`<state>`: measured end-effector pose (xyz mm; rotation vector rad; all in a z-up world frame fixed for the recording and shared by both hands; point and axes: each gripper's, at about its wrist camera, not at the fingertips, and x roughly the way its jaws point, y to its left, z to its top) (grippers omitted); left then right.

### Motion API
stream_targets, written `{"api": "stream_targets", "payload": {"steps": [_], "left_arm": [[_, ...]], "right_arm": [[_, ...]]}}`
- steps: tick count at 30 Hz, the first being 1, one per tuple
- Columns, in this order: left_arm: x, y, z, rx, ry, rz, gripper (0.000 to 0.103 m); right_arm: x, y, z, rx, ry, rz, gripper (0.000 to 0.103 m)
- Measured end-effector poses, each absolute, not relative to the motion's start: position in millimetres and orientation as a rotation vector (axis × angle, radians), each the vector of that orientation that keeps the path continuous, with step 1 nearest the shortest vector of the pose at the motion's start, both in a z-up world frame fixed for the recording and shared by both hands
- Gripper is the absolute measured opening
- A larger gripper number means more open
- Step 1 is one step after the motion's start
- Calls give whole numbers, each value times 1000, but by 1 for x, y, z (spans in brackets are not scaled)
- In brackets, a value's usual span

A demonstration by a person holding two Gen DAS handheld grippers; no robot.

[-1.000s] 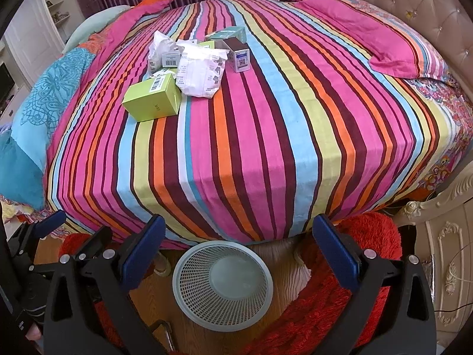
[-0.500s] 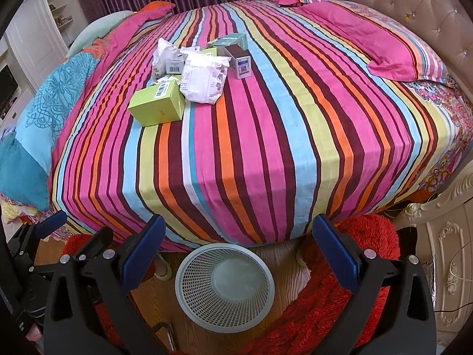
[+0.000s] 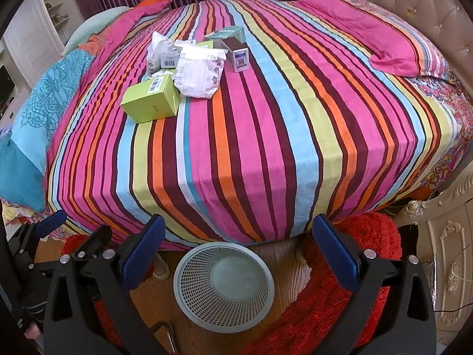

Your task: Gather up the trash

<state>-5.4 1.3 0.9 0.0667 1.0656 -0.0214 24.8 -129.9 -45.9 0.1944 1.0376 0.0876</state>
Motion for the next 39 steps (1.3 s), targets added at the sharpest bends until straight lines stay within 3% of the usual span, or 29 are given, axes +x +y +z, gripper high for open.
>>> {"api": "stream_targets", "payload": {"steps": [30, 39], "left_arm": [[28, 4, 7, 45, 1010, -42, 97], [87, 7, 13, 122, 874, -67, 97]], "right_arm": [[48, -135, -45, 229, 984, 95, 95], [110, -156, -34, 251, 860, 107, 95]]}}
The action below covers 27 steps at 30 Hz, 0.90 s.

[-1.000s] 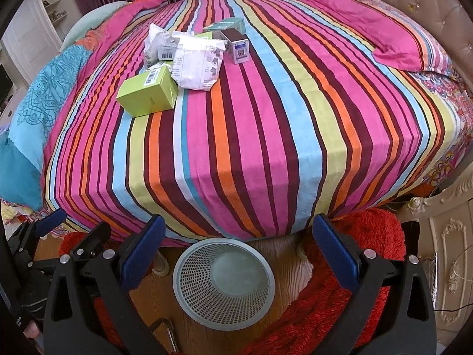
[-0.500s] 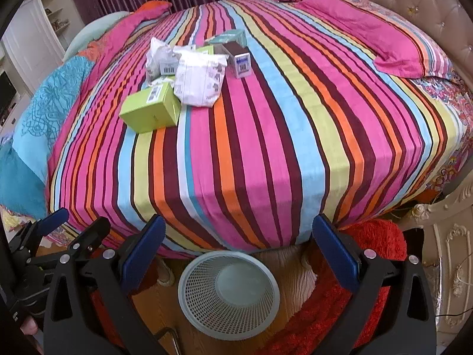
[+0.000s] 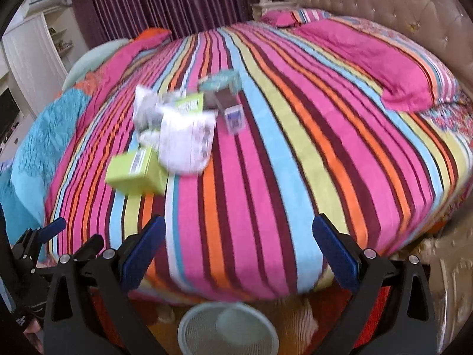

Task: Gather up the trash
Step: 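Grasp the white plastic bag with the right tool while the left tool grasps the lime-green barcode box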

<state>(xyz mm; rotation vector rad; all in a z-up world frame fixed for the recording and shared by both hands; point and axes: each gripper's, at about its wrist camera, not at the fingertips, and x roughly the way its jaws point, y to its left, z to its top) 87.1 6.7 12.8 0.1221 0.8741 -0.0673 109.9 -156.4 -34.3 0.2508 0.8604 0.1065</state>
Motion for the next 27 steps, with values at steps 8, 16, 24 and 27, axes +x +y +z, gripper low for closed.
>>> {"api": "stream_targets", "payload": {"steps": [8, 16, 24, 27], "left_arm": [[144, 2, 10, 92, 850, -123, 97], [176, -7, -2, 89, 872, -168, 97], [195, -11, -20, 21, 928, -148, 97], [204, -8, -29, -4, 956, -116, 97]], "right_arm": [[177, -144, -43, 336, 911, 204, 95], [221, -114, -52, 343, 984, 252, 95], [242, -107, -68, 355, 1045, 231, 95], [247, -102, -71, 338, 1058, 222, 95]]}}
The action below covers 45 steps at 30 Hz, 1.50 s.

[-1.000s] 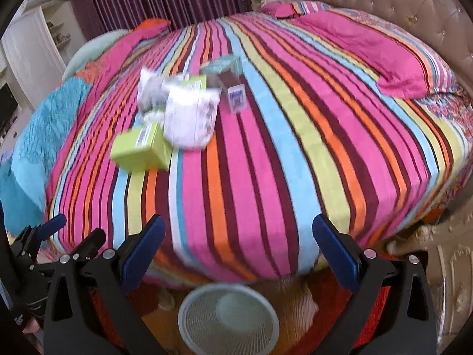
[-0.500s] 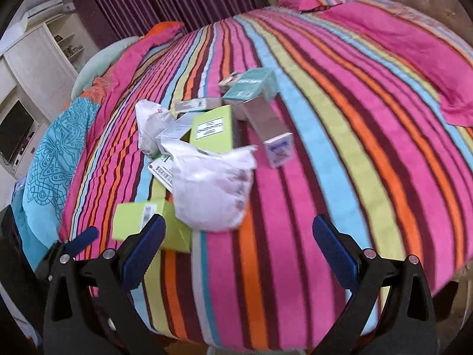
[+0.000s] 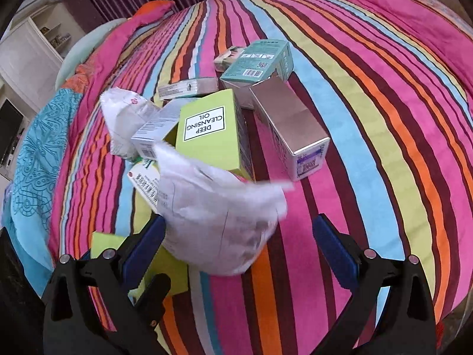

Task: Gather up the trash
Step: 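Grasp the white plastic bag with the right tool while the left tool grasps the lime-green barcode box, then carry the bag and green box down over the wastebasket and open both tools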

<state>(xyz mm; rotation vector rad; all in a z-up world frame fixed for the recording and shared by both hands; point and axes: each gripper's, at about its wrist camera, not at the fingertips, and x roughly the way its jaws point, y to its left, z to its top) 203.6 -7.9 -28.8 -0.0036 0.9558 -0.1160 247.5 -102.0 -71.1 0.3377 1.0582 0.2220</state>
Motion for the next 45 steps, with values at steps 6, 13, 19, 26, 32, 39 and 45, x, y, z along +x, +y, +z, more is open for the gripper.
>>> {"api": "stream_targets", "payload": {"steps": [6, 13, 19, 26, 32, 39, 45], "left_arm": [[208, 2, -43, -83, 997, -132, 81], [195, 8, -36, -92, 976, -117, 81], [172, 14, -15, -78, 936, -125, 81], [116, 25, 2, -108, 925, -154, 81], [45, 22, -12, -109, 999, -197, 81], [-8, 6, -68, -77, 1165, -225, 81], [-17, -4, -127, -73, 1343, -235, 81]], "right_arm": [[253, -94, -75, 373, 1061, 285, 58], [240, -95, -63, 410, 1041, 369, 41], [222, -113, -56, 472, 1035, 392, 41], [166, -140, -47, 478, 1018, 388, 41], [97, -146, -65, 510, 1103, 403, 41], [53, -127, -122, 520, 1312, 379, 41], [42, -110, -191, 478, 1499, 286, 41]]}}
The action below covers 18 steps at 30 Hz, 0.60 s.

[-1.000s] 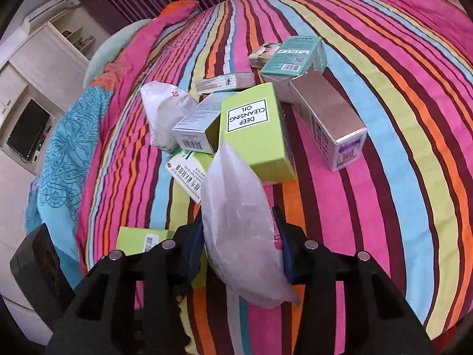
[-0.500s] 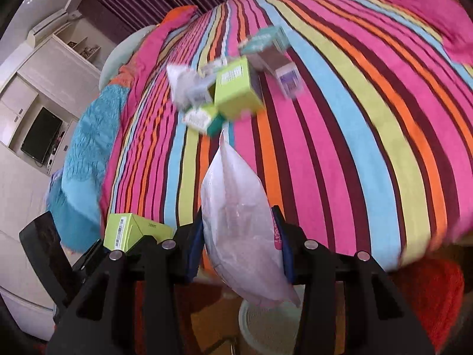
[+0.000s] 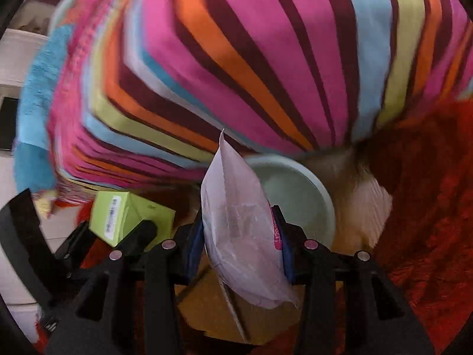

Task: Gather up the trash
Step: 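Carry the bag and green box down over the wastebasket and open both tools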

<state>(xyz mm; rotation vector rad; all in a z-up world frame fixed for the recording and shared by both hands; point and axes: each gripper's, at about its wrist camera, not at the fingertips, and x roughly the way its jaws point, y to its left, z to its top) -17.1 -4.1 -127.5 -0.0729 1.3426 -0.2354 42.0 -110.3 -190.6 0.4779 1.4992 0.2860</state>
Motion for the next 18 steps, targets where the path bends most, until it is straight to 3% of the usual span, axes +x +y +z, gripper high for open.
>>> {"api": "stream_targets", "payload": {"steps": [6, 18], "left_arm": [[-9, -14, -162, -43, 1457, -252, 81], [-3, -8, -212, -83, 1636, -193, 81]], "right_arm": [[51, -104, -238, 477, 1629, 225, 41], [45, -101, -283, 456, 1728, 197, 41]]}}
